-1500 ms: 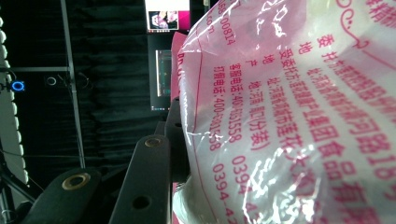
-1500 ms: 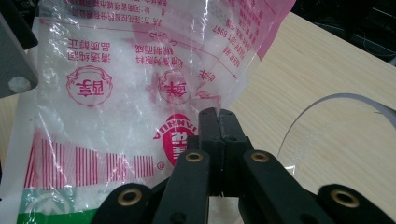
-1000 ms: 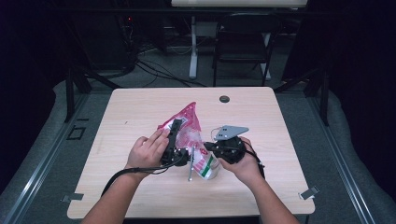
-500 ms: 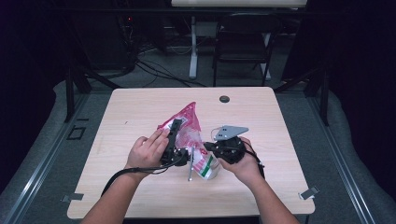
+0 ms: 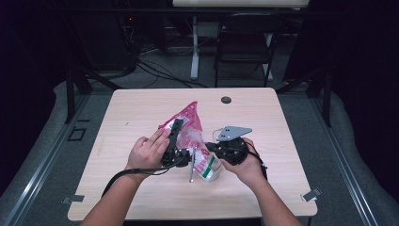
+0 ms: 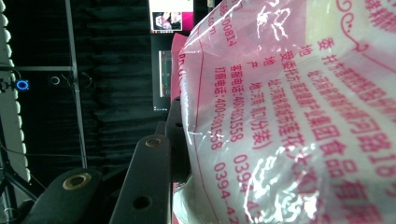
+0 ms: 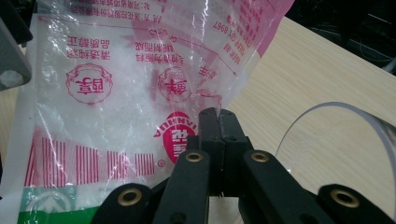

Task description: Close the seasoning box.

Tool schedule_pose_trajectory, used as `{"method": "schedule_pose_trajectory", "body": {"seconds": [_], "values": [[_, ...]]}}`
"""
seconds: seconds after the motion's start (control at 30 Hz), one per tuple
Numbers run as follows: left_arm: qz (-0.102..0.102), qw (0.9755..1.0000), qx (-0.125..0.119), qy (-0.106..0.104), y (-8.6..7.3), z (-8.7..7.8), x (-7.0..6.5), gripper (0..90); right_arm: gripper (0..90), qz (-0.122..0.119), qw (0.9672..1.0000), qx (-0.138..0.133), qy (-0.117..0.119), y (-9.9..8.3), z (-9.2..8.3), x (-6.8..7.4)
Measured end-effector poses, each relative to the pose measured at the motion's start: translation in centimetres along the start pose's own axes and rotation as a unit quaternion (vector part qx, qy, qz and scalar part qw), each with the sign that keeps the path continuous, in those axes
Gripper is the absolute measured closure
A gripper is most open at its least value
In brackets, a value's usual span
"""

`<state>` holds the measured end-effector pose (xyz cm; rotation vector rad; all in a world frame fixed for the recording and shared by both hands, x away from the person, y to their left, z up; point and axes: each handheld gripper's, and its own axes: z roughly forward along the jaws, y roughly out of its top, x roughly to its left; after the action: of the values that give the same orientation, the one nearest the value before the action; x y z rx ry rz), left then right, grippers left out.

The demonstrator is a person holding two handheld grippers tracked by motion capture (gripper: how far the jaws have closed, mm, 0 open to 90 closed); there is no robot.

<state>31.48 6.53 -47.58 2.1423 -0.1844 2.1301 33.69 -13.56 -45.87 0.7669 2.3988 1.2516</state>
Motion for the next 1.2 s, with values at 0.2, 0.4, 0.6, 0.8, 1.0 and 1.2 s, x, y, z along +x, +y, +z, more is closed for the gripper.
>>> {"method": "schedule_pose_trajectory", "body": {"seconds": [0.2, 0.4, 0.6, 0.8, 1.0, 1.2], "values": [[0.000, 1.0000, -0.001, 0.004, 0.0, 0.0, 0.1, 70.4, 90.0, 0.001, 1.0000, -0.004, -0.003, 0.1, -0.2, 0.0], [0.000, 1.0000, 0.001, -0.001, 0.1, 0.0, 0.1, 70.4, 90.0, 0.000, 1.0000, -0.002, -0.002, 0.1, -0.1, 0.0], [0.000, 1.0000, 0.001, -0.003, 0.1, 0.1, 0.0, 70.4, 90.0, 0.000, 1.0000, 0.000, -0.003, 0.0, 0.0, -0.1], [-0.002, 0.9999, 0.007, -0.008, 0.0, 0.0, -0.3, 70.4, 90.0, -0.001, 1.0000, 0.003, -0.004, -0.1, 0.1, -0.1], [-0.006, 0.9999, 0.005, -0.010, -0.2, 0.1, -0.6, 70.5, 90.0, -0.001, 1.0000, 0.004, -0.002, -0.1, 0.4, 0.1], [-0.011, 0.9998, 0.010, -0.016, -0.5, 0.0, -1.1, 70.6, 90.0, -0.002, 1.0000, 0.006, -0.001, -0.1, 0.5, 0.2]]}}
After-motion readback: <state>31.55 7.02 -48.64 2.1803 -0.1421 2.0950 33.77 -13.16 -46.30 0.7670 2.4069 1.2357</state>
